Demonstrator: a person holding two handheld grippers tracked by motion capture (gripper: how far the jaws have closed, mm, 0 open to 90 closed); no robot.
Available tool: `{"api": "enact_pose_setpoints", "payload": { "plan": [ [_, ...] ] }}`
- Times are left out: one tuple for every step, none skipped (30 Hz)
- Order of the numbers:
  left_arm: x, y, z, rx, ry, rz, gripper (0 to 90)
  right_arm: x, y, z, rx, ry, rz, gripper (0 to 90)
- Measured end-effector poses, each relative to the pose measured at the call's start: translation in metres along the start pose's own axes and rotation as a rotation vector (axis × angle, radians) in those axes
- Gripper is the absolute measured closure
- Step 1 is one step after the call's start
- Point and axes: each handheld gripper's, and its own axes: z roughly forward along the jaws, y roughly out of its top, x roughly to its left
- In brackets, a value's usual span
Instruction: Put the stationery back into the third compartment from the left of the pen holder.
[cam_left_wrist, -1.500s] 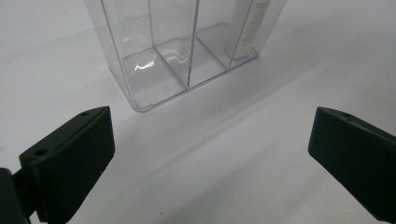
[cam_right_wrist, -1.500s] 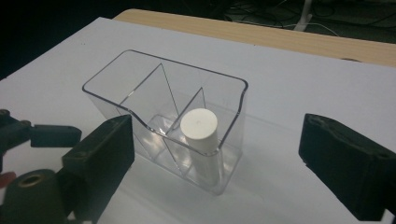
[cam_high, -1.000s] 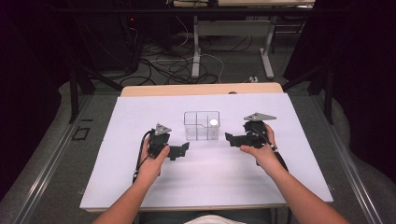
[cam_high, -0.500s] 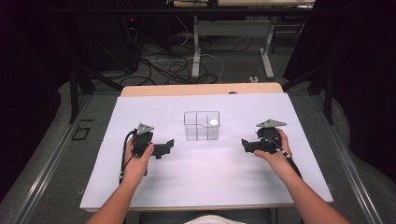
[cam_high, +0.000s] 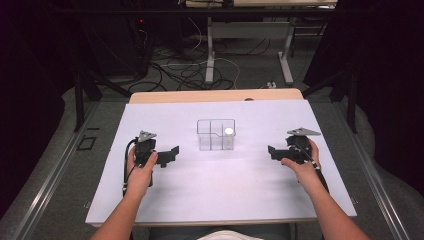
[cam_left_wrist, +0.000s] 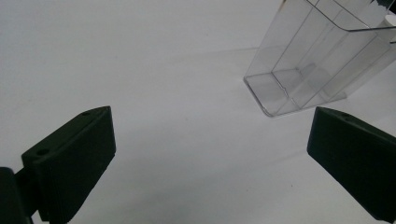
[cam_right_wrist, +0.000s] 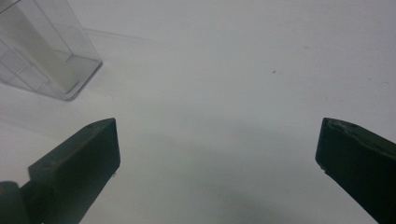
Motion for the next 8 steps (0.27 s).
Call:
{"api": "enact_pose_setpoints", "payload": {
  "plan": [
    [0.001,0.0002,-0.0005,0.009,0.0,-0.002,1.2,-0.0019,-0.0003,0.0,0.0,-0.005,0.005,0.0],
    [0.0019,0.0003,-0.0006,0.01,0.003,-0.004,1.2,-0.004,-0.0008,-0.0001,0.002,-0.009,0.006,0.0],
    [0.0019,0.0003,-0.0006,0.01,0.003,-0.004,1.3,-0.004,-0.0008,-0.0001,0.002,-0.009,0.006,0.0],
    [0.0032,0.0003,-0.0007,0.006,0.006,-0.006,1.3,-0.0067,-0.0015,0.0,0.005,-0.014,0.018,0.0],
    [0.0036,0.0,-0.0002,-0.003,0.008,-0.012,1.3,-0.0074,-0.002,0.0004,0.008,-0.014,0.022,0.0],
    [0.0042,0.0001,-0.0002,-0.002,0.008,-0.015,1.3,-0.0089,-0.0023,0.0008,0.008,-0.011,0.021,0.0],
    [0.0042,0.0001,-0.0002,-0.002,0.008,-0.015,1.3,-0.0096,-0.0025,0.0014,0.009,-0.009,0.029,0.0],
    [0.0048,0.0003,-0.0004,0.004,0.008,-0.016,1.3,-0.0105,-0.003,0.002,0.014,-0.01,0.027,0.0]
  ]
}}
